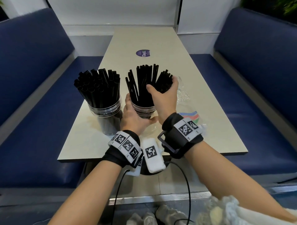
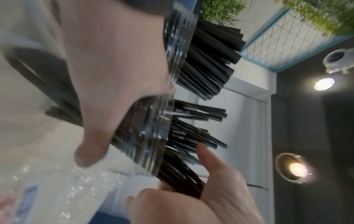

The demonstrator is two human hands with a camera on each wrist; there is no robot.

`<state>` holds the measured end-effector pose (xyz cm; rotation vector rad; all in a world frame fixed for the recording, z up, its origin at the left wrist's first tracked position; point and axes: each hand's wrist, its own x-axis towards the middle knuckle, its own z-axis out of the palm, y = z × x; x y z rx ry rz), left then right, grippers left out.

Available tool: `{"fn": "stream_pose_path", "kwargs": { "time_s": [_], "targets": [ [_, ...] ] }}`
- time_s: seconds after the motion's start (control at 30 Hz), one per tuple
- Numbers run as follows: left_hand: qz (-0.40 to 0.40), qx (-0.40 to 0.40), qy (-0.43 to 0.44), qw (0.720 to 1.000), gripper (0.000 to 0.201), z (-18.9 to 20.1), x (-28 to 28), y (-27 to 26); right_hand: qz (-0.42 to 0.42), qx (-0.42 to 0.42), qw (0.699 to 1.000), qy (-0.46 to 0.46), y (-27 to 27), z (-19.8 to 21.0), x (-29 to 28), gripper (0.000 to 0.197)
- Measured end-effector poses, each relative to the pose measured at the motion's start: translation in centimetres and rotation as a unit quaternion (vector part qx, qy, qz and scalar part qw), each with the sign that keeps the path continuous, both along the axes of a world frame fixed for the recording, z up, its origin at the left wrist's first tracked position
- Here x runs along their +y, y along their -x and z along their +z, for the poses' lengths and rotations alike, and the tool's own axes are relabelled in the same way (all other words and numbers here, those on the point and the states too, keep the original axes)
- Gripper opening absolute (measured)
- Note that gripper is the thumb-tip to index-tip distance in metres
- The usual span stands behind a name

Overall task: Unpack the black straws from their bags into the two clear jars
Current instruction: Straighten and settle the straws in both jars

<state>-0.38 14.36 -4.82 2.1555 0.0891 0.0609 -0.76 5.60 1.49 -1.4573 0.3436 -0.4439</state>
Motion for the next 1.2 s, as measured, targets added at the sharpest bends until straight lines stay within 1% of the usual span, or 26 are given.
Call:
{"fn": "stream_pose_path", "kwargs": {
  "time_s": [0.03,0.07,0.1,0.13,0.17,0.2,0.23,0.27,0.3,0.33,0.37,0.4,0.47,0.5,0.57,0.6,0.63,0.73,0.83,0.93,1.0,1.03,1.1,1.2],
  "targets": [
    [0.002,0.005,0.002,1.0,0.124,-0.1,0.0,-0.1,-0.015,-0.011,1.0,0.016,0.1,0.5,-0.3,0.083],
    [0.006,0.008,0.004,1.0,0.124,-0.2,0.0,-0.2,-0.038,-0.031,0.998,0.043,0.2,1.3,-0.7,0.086],
    [0.008,0.007,0.007,1.0,0.124,-0.1,0.0,-0.1,-0.06,-0.058,0.992,0.094,0.3,2.1,-0.9,0.086],
    [0.009,0.005,0.011,1.0,0.124,-0.2,0.0,-0.1,-0.07,-0.081,0.978,0.178,0.4,3.1,-1.0,0.083],
    [0.009,0.001,0.016,1.0,0.125,-0.1,-0.1,0.0,-0.055,-0.094,0.952,0.287,0.5,4.0,-0.8,0.077],
    [0.007,-0.002,0.021,1.0,0.125,0.0,0.0,0.1,-0.019,-0.094,0.909,0.406,0.3,4.5,-0.5,0.068],
    [0.005,-0.003,0.015,1.0,0.124,0.1,-0.1,0.1,0.026,-0.091,0.852,0.515,0.1,4.9,-0.1,0.061],
    [-0.002,0.006,0.0,1.0,0.123,0.2,-0.1,0.1,0.068,-0.086,0.795,0.597,-0.4,5.1,0.2,0.057],
    [-0.005,0.025,-0.021,0.999,0.118,0.4,-0.1,0.2,0.104,-0.076,0.747,0.653,-0.8,5.1,0.6,0.056],
    [-0.005,0.042,-0.031,0.999,0.111,0.5,-0.1,0.3,0.132,-0.062,0.715,0.684,-1.3,5.0,0.9,0.056],
    [0.001,0.058,-0.034,0.998,0.101,0.5,-0.1,0.4,0.15,-0.049,0.701,0.696,-1.7,4.8,1.2,0.055],
    [0.012,0.075,-0.027,0.997,0.086,0.5,-0.1,0.5,0.157,-0.043,0.696,0.699,-1.9,4.6,1.3,0.052],
    [0.025,0.076,-0.02,0.997,0.054,0.4,0.1,0.6,0.147,-0.04,0.691,0.707,-2.5,4.4,1.6,0.044],
    [0.035,0.065,-0.015,0.997,0.055,0.4,0.1,0.6,0.138,-0.039,0.69,0.71,-2.8,4.4,1.6,0.041],
    [0.015,0.035,0.017,0.999,0.098,0.7,0.0,0.6,0.125,-0.031,0.693,0.709,-3.6,4.8,1.7,0.036],
    [0.004,0.033,0.026,0.999,0.109,1.0,0.0,0.6,0.123,-0.023,0.696,0.707,-4.0,5.1,1.6,0.035],
    [0.001,0.04,0.023,0.999,0.112,1.2,-0.1,0.7,0.123,-0.012,0.699,0.704,-4.4,5.4,1.5,0.034],
    [0.0,0.051,0.018,0.999,0.115,0.9,0.0,0.5,0.116,0.017,0.716,0.689,-5.2,6.0,0.6,0.032],
    [0.004,0.046,0.022,0.999,0.12,0.7,0.1,0.3,0.103,0.044,0.745,0.657,-5.2,6.2,-0.7,0.027],
    [-0.001,0.025,0.02,0.999,0.118,0.6,0.0,0.4,0.124,0.06,0.789,0.598,-4.8,5.9,-1.7,0.026],
    [0.002,0.018,0.015,1.0,0.116,0.5,-0.1,0.4,0.14,0.048,0.818,0.556,-4.6,5.5,-2.1,0.02],
    [0.003,0.018,0.012,1.0,0.116,0.5,-0.2,0.4,0.147,0.039,0.826,0.542,-4.5,5.5,-2.2,0.015],
    [0.008,0.017,0.01,1.0,0.115,0.4,-0.2,0.3,0.173,0.028,0.834,0.522,-4.3,5.4,-2.3,0.017],
    [0.008,0.007,0.009,1.0,0.115,0.4,-0.3,0.4,0.197,0.036,0.831,0.518,-3.8,5.8,-2.5,0.028]
  ]
}}
